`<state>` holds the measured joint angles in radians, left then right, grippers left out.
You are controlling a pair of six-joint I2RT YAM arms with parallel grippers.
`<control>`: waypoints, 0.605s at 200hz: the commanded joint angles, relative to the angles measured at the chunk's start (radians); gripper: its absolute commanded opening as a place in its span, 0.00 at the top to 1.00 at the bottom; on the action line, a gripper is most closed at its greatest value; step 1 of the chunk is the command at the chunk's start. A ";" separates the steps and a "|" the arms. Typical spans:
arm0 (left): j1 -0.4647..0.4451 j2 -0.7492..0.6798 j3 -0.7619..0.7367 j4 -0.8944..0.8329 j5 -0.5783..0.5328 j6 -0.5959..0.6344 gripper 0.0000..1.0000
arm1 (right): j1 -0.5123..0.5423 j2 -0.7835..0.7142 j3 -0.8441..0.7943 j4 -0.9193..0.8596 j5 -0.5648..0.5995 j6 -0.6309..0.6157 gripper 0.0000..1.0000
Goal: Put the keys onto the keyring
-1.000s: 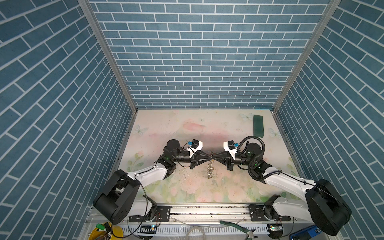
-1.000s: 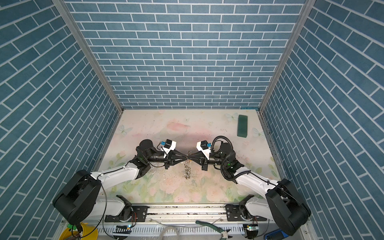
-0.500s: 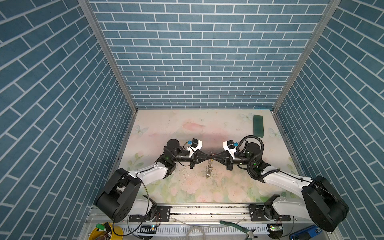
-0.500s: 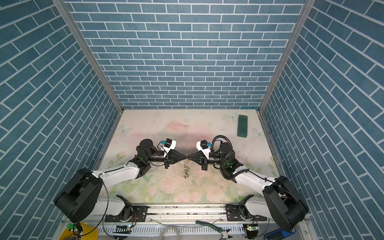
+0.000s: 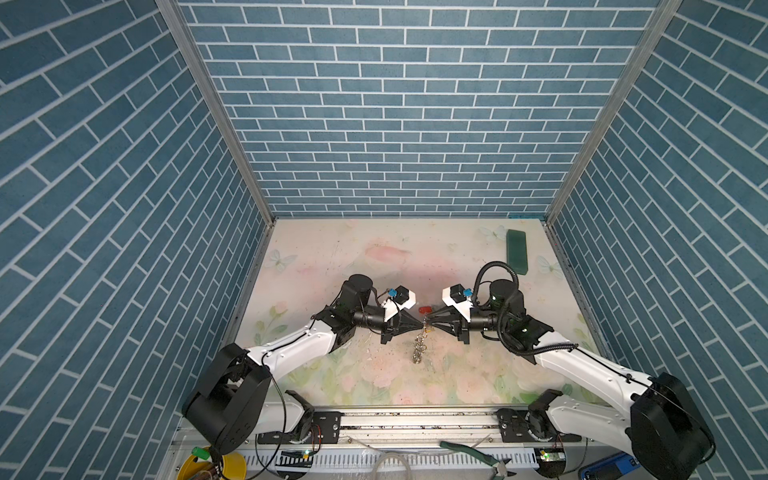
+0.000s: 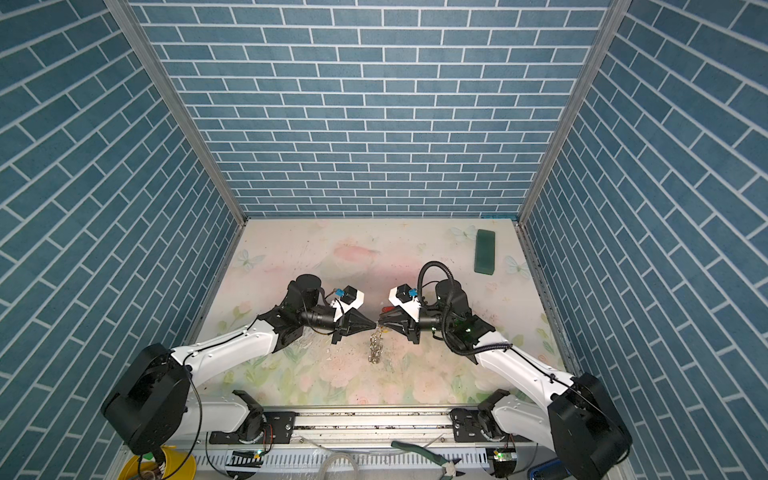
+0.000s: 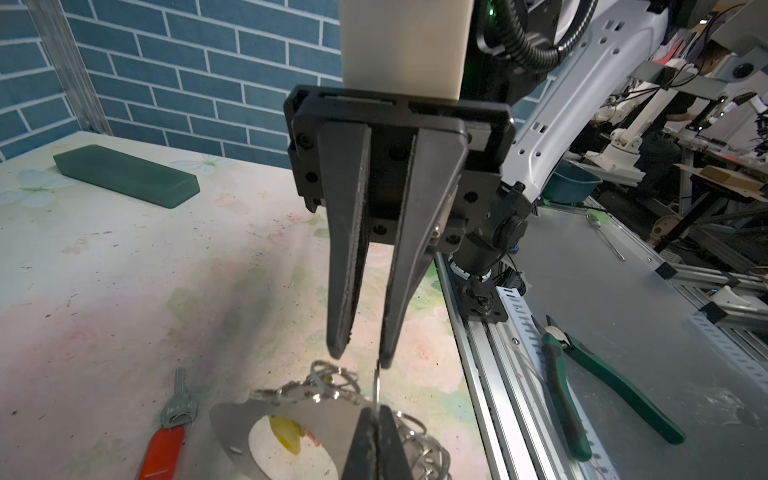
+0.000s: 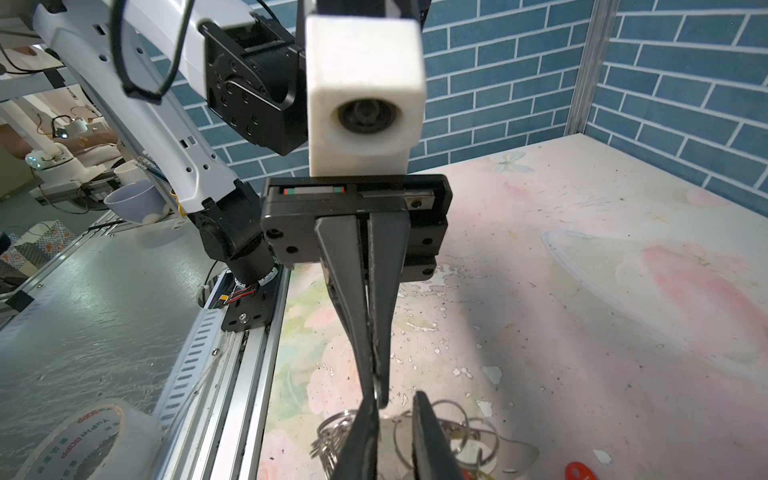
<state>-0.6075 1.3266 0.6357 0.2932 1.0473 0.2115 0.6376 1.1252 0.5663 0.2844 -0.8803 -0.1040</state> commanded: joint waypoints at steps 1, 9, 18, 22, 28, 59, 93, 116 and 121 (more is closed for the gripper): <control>-0.014 -0.012 0.030 -0.101 0.002 0.075 1.00 | 0.000 -0.006 0.052 -0.113 -0.039 -0.083 0.84; -0.018 -0.010 0.036 -0.116 0.002 0.082 1.00 | 0.000 -0.003 0.062 -0.135 -0.048 -0.091 0.85; -0.018 -0.007 0.038 -0.124 0.000 0.087 1.00 | 0.001 0.002 0.074 -0.163 -0.058 -0.099 0.85; -0.018 -0.007 0.040 -0.125 -0.001 0.088 1.00 | 0.003 0.004 0.079 -0.173 -0.063 -0.102 0.86; -0.020 -0.007 0.039 -0.125 -0.001 0.088 1.00 | 0.004 0.010 0.087 -0.190 -0.071 -0.107 0.86; -0.020 -0.010 0.042 -0.130 -0.003 0.092 1.00 | 0.013 0.028 0.112 -0.239 -0.079 -0.125 0.87; -0.023 -0.016 0.042 -0.125 -0.004 0.091 1.00 | 0.022 0.044 0.127 -0.270 -0.076 -0.143 0.88; -0.023 -0.021 0.041 -0.118 -0.010 0.088 1.00 | 0.030 0.050 0.131 -0.286 -0.069 -0.151 0.89; -0.024 -0.023 0.042 -0.116 -0.010 0.087 1.00 | 0.032 0.050 0.131 -0.286 -0.068 -0.153 0.90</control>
<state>-0.6247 1.3228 0.6632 0.1921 1.0424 0.2852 0.6575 1.1622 0.6613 0.0422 -0.9340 -0.1883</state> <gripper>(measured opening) 0.049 0.111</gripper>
